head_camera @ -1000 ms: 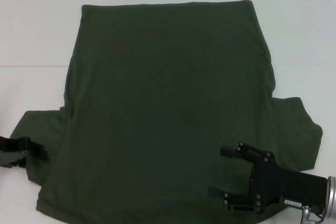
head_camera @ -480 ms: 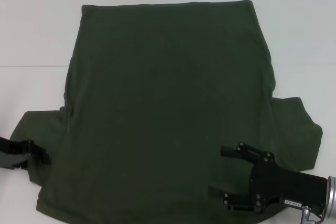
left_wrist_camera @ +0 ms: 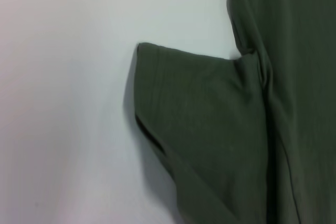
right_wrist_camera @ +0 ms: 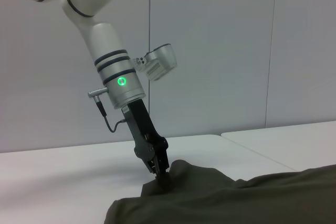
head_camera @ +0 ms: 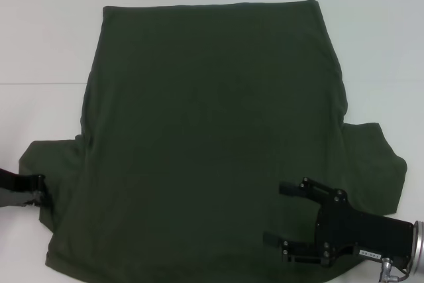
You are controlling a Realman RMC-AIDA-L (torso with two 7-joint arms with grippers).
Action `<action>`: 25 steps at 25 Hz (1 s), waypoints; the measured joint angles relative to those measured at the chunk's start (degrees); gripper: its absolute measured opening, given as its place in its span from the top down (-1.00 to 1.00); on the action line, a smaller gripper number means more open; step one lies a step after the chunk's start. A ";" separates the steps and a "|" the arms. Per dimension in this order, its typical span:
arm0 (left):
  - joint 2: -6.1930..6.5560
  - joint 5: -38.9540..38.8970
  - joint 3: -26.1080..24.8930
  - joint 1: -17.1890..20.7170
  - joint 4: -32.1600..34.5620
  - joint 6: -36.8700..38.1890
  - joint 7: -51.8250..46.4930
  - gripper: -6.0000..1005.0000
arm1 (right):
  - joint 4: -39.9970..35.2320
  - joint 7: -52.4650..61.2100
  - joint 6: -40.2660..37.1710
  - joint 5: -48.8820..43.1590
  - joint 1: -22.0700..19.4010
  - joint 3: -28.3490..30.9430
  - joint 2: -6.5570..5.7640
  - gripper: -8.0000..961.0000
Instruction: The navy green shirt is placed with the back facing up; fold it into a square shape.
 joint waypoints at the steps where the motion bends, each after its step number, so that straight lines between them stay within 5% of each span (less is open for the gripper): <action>1: 0.00 0.00 0.01 -0.01 0.01 0.00 0.02 0.44 | 0.00 0.00 0.00 0.02 0.00 0.00 0.00 -0.95; 5: 0.01 0.00 0.03 -0.01 0.03 -0.01 0.30 0.61 | -0.03 0.02 0.00 0.06 0.00 0.00 0.00 -0.95; 7: 0.01 0.00 0.03 0.00 0.16 0.01 0.63 0.98 | -0.05 0.02 0.00 0.10 0.00 0.00 0.00 -0.95; 16: -0.27 -0.01 0.01 0.54 3.08 0.47 2.84 0.98 | -0.05 0.02 -0.36 0.62 0.00 0.00 0.00 -0.95; 25: 2.43 0.22 0.26 0.10 3.35 1.36 3.13 0.98 | -0.05 -0.03 -0.57 1.83 0.37 0.00 -0.09 -0.95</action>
